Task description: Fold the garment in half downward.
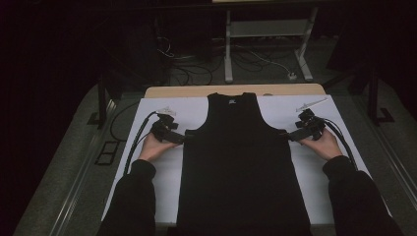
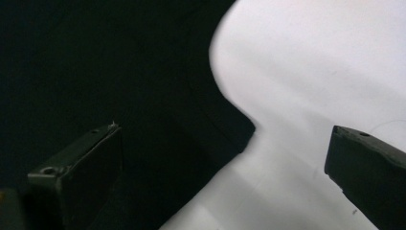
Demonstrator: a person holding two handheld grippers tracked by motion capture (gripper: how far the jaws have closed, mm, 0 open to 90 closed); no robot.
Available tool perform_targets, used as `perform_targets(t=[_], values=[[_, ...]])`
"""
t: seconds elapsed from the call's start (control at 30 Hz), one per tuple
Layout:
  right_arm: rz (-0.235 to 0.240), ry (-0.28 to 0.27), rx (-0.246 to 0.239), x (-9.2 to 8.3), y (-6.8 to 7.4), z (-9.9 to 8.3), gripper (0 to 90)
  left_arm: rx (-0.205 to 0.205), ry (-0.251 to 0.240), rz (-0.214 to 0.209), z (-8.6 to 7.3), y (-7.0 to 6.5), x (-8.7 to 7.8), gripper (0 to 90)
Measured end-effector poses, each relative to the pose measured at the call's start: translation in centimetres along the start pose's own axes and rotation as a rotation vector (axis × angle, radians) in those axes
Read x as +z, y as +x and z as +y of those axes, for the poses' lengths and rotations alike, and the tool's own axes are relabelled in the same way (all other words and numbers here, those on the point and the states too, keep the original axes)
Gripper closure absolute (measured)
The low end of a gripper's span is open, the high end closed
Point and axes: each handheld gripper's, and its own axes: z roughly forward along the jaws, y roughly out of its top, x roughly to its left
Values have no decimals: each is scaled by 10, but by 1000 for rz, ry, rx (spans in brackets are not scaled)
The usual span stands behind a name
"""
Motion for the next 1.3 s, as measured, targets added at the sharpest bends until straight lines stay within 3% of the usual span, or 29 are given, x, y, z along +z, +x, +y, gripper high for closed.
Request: perform_targets(t=[0.07,0.23,0.4,0.67,0.8,1.07,1.3], values=[[1,6,-4,2,2,0,0,12,11,2,1,0,-1,0],[16,17,-11,6,5,0,30,-3,7,6,1,0,-1,0],[24,28,-11,10,6,-1,77,-38,16,5,-1,3,2,0],[5,24,2,11,5,0,148,-47,34,28,-4,8,6,35],[-11,21,19,10,3,0,203,-33,39,40,-3,7,6,124],[-94,-3,28,12,3,2,347,7,67,44,-3,2,11,199],[-100,0,35,14,2,1,508,38,75,71,-2,-2,15,418]])
